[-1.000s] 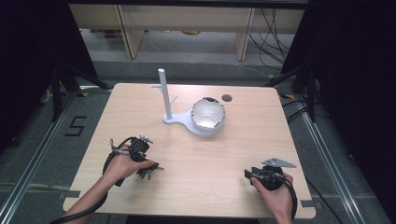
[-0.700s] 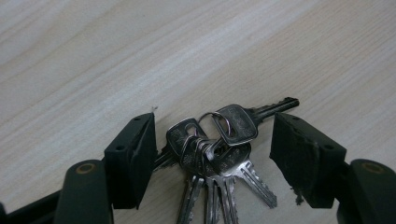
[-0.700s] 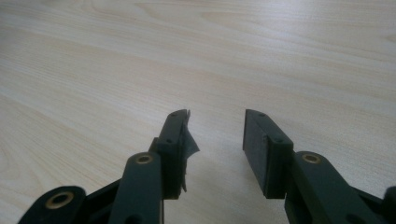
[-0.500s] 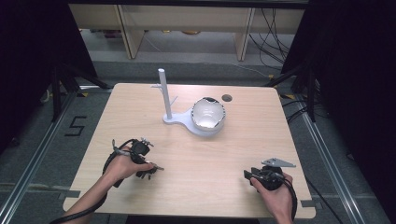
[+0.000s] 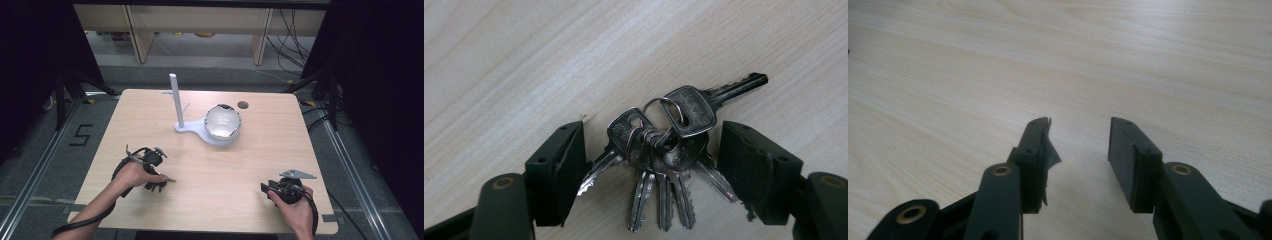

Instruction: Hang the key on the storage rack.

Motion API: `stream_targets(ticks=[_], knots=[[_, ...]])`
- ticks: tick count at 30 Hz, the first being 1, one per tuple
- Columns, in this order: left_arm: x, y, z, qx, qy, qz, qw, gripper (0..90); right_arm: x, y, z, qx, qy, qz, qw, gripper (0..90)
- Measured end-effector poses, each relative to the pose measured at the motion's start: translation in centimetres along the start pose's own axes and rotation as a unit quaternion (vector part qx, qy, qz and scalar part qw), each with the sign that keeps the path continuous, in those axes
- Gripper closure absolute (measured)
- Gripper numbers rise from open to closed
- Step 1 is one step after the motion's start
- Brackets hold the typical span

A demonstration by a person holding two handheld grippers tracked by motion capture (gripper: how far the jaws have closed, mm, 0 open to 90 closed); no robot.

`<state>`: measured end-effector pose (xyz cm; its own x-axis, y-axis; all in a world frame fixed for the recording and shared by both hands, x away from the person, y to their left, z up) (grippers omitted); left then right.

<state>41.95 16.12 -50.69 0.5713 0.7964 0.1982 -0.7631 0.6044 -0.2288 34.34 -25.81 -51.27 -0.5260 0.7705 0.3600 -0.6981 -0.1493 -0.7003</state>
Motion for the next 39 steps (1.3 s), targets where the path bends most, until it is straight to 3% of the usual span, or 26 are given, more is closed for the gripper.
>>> stream_targets(ticks=[3,6,8,9,11,13,15,16,17,18,22,23,25,28,31,32,33,35,36,39], knots=[[-0.1,-0.3,0.0,0.016,0.002,0.005,0.9999,25.1,0.0,0.0,0.1,0.004,0.004,-0.001,1.0,60.8],[-0.1,-0.6,0.0,0.034,0.002,-0.004,0.9994,26.1,0.1,0.0,0.2,0.006,0.001,-0.002,1.0,60.7],[-0.1,-0.7,-0.2,0.029,0.001,-0.003,0.9996,26.9,0.1,0.0,0.2,0.007,0.001,-0.002,1.0,60.6],[-0.4,-0.8,-0.3,0.032,0.002,0.014,0.9994,27.6,0.0,0.0,0.2,0.009,0.003,-0.002,1.0,60.6],[-0.4,-1.0,-0.1,0.046,0.003,0.003,0.9989,30.6,0.1,0.0,0.2,0.009,0.0,-0.002,1.0,60.5],[-0.5,-1.0,0.0,0.045,0.002,0.004,0.999,33.7,0.0,0.0,0.2,0.009,0.001,-0.002,1.0,60.6],[-0.8,-0.8,0.2,0.043,0.003,-0.002,0.9991,42.5,0.1,0.0,0.2,0.008,-0.002,-0.002,1.0,60.5],[-1.1,-0.6,0.5,0.049,0.007,-0.009,0.9987,55.4,0.0,0.0,0.3,0.008,-0.001,-0.002,1.0,60.6],[-0.9,-0.6,0.8,0.056,0.005,-0.037,0.9977,61.9,0.1,0.0,0.2,0.006,-0.002,-0.008,0.9999,60.6],[-0.9,-0.6,0.8,0.056,0.005,-0.037,0.9977,65.2,0.1,0.0,0.2,0.006,-0.002,-0.008,0.9999,60.6],[-0.8,0.2,1.0,0.03,0.011,-0.03,0.999,66.8,0.1,-0.1,0.3,0.007,-0.004,0.003,1.0,60.6],[-0.6,0.3,1.0,0.023,0.009,-0.048,0.9985,67.0,0.2,-0.1,0.3,0.01,0.0,-0.001,0.9999,60.6],[-0.6,0.5,1.0,0.011,0.012,-0.05,0.9986,67.1,0.3,0.0,0.2,0.01,-0.008,-0.009,0.9999,60.6],[-0.3,0.7,1.0,0.003,0.018,-0.056,0.9983,67.2,0.3,-0.1,0.2,0.011,-0.001,-0.005,0.9999,60.6],[-0.1,0.8,1.0,-0.001,0.025,-0.052,0.9984,67.3,0.3,-0.1,0.1,0.011,-0.004,-0.004,0.9999,60.6],[0.0,0.8,1.0,-0.002,0.028,-0.046,0.9985,67.3,0.3,-0.1,0.0,0.007,-0.009,-0.004,0.9999,60.6],[-0.2,0.9,0.9,-0.003,0.039,-0.024,0.999,67.3,0.2,-0.1,-0.1,0.007,-0.004,-0.004,1.0,60.6],[-0.1,1.0,1.0,-0.005,0.039,-0.02,0.999,67.3,0.2,-0.1,-0.1,0.005,-0.011,0.001,0.9999,60.6],[0.2,0.9,0.9,-0.011,0.036,-0.034,0.9987,67.3,0.2,-0.1,-0.1,0.004,-0.011,0.002,0.9999,60.6],[0.4,1.1,1.2,-0.024,0.03,-0.041,0.9984,67.4,0.2,-0.1,0.1,0.008,-0.006,0.003,0.9999,60.6]])
Point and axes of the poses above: each handheld gripper's, and its own axes: z roughly backward along the jaws, y roughly out of its underside, x roughly to its left, the point moved 2 cm from there along -z, roughly forward along the jaws, and after that the axes turned 13 degrees about -y, right-handed, at the moved point
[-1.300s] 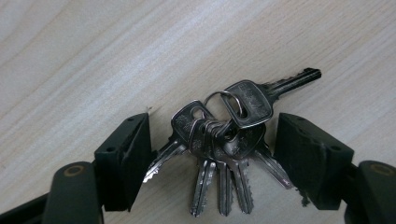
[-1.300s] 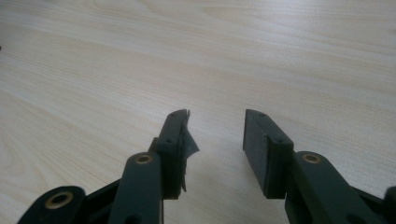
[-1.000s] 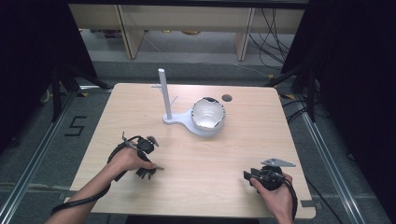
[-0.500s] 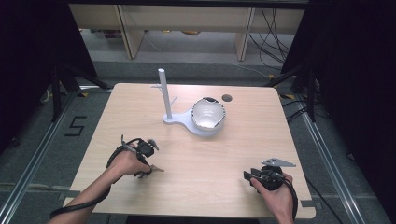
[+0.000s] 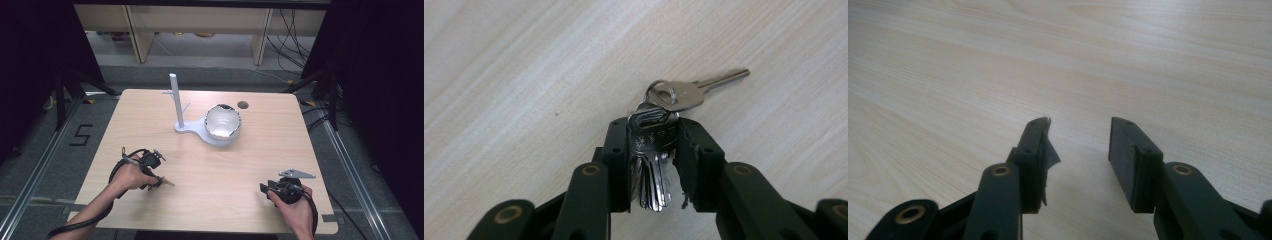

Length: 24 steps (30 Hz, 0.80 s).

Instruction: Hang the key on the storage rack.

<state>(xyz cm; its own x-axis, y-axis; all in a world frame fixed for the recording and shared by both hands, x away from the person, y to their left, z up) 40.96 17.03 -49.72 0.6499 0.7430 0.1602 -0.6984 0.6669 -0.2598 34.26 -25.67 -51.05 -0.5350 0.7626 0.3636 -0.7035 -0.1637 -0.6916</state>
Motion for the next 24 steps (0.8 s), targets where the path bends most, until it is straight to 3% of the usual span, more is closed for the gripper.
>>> stream_targets(ticks=[6,8,9,11,15,17,19,24], knots=[[0.1,0.2,0.9,-0.029,-0.007,0.006,0.9995,67.5,0.0,0.0,-0.2,-0.005,-0.005,0.0,1.0,60.5],[0.5,0.2,1.4,-0.041,-0.011,-0.001,0.9991,67.5,0.0,0.0,-0.2,-0.004,0.0,0.0,1.0,60.5],[0.6,0.1,1.9,-0.057,-0.016,0.011,0.9982,67.5,0.0,0.0,-0.2,-0.004,-0.001,0.0,1.0,60.5],[0.6,0.1,2.2,-0.065,-0.017,0.018,0.9976,67.5,0.0,0.0,-0.2,-0.005,-0.002,0.0,1.0,60.5],[1.5,-0.3,3.9,-0.094,-0.031,0.019,0.9949,67.6,0.0,0.0,-0.1,-0.006,-0.006,0.0,1.0,60.5],[1.7,-0.4,4.2,-0.102,-0.033,0.024,0.9939,67.5,0.1,0.0,0.0,-0.001,0.004,0.0,1.0,60.5],[2.1,-0.6,4.8,-0.101,-0.037,0.015,0.9941,67.6,0.0,0.0,-0.1,-0.006,-0.003,0.001,1.0,60.5],[2.6,-1.3,5.7,-0.109,-0.042,0.012,0.9931,67.6,0.0,-0.1,0.0,-0.003,0.003,0.002,1.0,60.6]])
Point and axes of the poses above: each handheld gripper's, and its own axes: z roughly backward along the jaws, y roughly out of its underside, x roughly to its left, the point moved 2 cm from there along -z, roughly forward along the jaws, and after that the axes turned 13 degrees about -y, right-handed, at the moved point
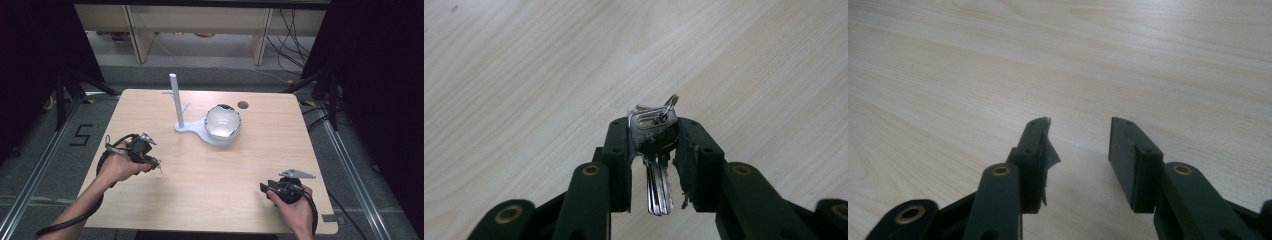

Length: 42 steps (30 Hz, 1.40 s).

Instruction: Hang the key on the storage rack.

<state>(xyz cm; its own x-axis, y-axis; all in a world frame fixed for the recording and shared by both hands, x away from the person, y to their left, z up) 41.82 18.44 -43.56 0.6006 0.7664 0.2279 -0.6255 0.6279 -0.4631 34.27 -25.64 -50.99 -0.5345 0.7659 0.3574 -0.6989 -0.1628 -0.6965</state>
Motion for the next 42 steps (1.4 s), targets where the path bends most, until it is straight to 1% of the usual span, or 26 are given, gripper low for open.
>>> stream_targets(ticks=[4,5,6,7,8,9,11,12,13,14,17,18,20,21,24,25,26,27,28,33,34,37,38,39,41,42], knots=[[0.4,-0.4,0.3,-0.011,-0.003,0.008,0.9999,67.6,0.0,0.0,0.0,-0.001,0.002,-0.002,1.0,60.5],[0.6,-0.7,0.5,-0.018,-0.004,0.011,0.9998,67.6,0.0,0.0,0.1,0.0,-0.001,-0.008,1.0,60.6],[0.6,-0.7,0.5,-0.018,-0.004,0.011,0.9998,67.6,0.0,0.0,0.1,0.0,-0.001,-0.008,1.0,60.6],[0.8,-0.9,0.5,-0.036,-0.006,0.02,0.9991,67.6,0.0,0.0,0.1,0.0,0.0,-0.008,1.0,60.6],[0.9,-1.0,0.6,-0.032,-0.006,0.02,0.9993,67.6,0.0,0.0,0.1,0.0,0.0,-0.008,1.0,60.6],[0.9,-1.1,0.7,-0.04,-0.008,0.027,0.9988,67.6,0.0,0.0,0.1,0.0,0.0,-0.008,1.0,60.6],[1.1,-1.3,0.8,-0.051,-0.016,0.028,0.9982,67.6,0.0,0.0,0.1,0.001,0.005,-0.006,1.0,60.6],[1.1,-1.3,0.8,-0.051,-0.016,0.028,0.9982,67.6,0.1,0.0,0.1,-0.001,0.003,-0.007,1.0,60.7],[1.3,-1.6,0.9,-0.063,-0.018,0.034,0.9973,67.6,0.0,0.0,0.1,0.0,0.002,-0.007,1.0,60.6],[1.4,-1.7,1.0,-0.066,-0.019,0.037,0.9969,67.6,0.0,0.0,0.0,0.001,0.005,-0.006,1.0,60.6],[1.8,-2.1,1.2,-0.072,-0.023,0.042,0.9962,67.6,0.0,0.0,0.0,0.001,0.005,-0.006,1.0,60.7],[2.0,-2.3,1.3,-0.073,-0.024,0.044,0.9961,67.6,-0.1,0.0,-0.1,-0.006,-0.001,-0.001,1.0,60.6],[2.5,-2.7,1.4,-0.076,-0.027,0.047,0.9957,67.6,0.0,0.0,0.0,0.001,0.007,-0.006,1.0,60.7],[2.7,-2.9,1.5,-0.078,-0.029,0.048,0.9953,67.6,0.0,0.0,0.1,0.0,0.004,-0.006,1.0,60.7],[3.4,-3.6,1.8,-0.076,-0.033,0.055,0.9951,67.6,0.0,0.1,0.1,0.001,0.0,-0.009,1.0,60.7],[3.7,-3.8,1.9,-0.079,-0.036,0.055,0.9947,67.6,0.0,0.1,-0.1,-0.005,-0.004,-0.006,1.0,60.7],[3.9,-4.1,2.0,-0.08,-0.038,0.058,0.9944,67.6,0.0,0.1,-0.1,-0.005,0.0,-0.005,1.0,60.7],[4.3,-4.6,2.2,-0.08,-0.041,0.059,0.9942,67.6,-0.1,0.0,-0.1,-0.007,-0.001,0.003,1.0,60.7],[4.4,-4.8,2.3,-0.082,-0.044,0.063,0.9937,67.6,-0.1,0.0,-0.1,-0.007,-0.001,0.004,1.0,60.7],[5.1,-5.8,2.6,-0.091,-0.052,0.073,0.9919,67.6,-0.1,0.0,-0.1,-0.007,0.0,0.003,1.0,60.7],[5.5,-6.2,2.7,-0.093,-0.055,0.073,0.9915,67.6,-0.1,0.0,0.0,-0.001,0.012,-0.002,0.9999,60.7],[5.9,-6.6,2.7,-0.096,-0.058,0.077,0.9908,67.6,0.0,0.0,0.1,-0.001,0.008,-0.004,1.0,60.7],[6.3,-7.0,2.7,-0.1,-0.063,0.081,0.9897,67.6,0.0,0.0,0.0,-0.006,0.002,-0.004,1.0,60.7],[6.5,-7.2,2.8,-0.101,-0.066,0.083,0.9892,67.6,0.0,0.0,0.0,-0.005,0.003,-0.004,1.0,60.7],[6.7,-7.4,2.9,-0.103,-0.067,0.084,0.9889,67.6,0.0,0.0,0.0,-0.006,0.004,-0.003,1.0,60.7],[7.0,-7.8,2.9,-0.112,-0.073,0.089,0.987,67.6,0.0,0.0,0.0,0.001,0.004,-0.009,1.0,60.7]])
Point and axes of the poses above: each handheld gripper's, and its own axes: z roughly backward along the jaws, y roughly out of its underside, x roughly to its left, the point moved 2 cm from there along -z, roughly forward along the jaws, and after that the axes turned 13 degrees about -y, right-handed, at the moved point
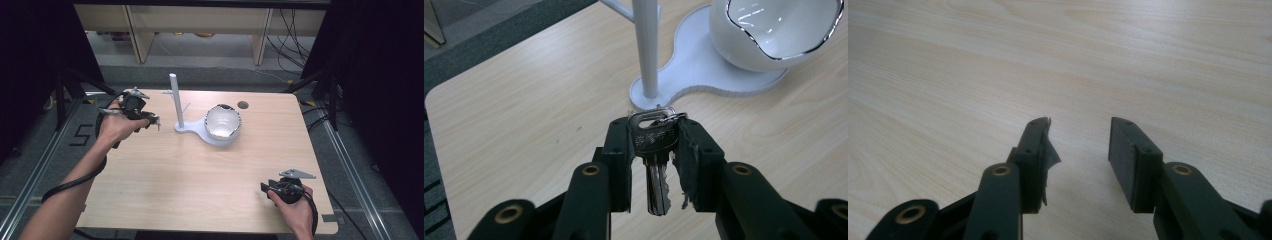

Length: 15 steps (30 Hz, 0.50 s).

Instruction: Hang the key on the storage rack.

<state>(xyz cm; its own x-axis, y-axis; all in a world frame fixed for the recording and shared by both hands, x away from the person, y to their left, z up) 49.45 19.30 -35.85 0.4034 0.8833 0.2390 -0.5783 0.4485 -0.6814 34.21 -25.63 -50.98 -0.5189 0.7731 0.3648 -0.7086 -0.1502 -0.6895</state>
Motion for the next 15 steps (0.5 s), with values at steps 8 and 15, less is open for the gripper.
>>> stream_targets(ticks=[8,15], knots=[[0.8,-1.6,0.0,-0.007,-0.014,0.001,0.9999,67.6,0.0,0.0,-0.1,-0.001,-0.003,-0.001,1.0,60.7],[1.1,-2.9,-0.1,-0.013,-0.018,0.002,0.9998,67.6,0.0,0.0,-0.1,-0.001,-0.004,0.0,1.0,60.7]])
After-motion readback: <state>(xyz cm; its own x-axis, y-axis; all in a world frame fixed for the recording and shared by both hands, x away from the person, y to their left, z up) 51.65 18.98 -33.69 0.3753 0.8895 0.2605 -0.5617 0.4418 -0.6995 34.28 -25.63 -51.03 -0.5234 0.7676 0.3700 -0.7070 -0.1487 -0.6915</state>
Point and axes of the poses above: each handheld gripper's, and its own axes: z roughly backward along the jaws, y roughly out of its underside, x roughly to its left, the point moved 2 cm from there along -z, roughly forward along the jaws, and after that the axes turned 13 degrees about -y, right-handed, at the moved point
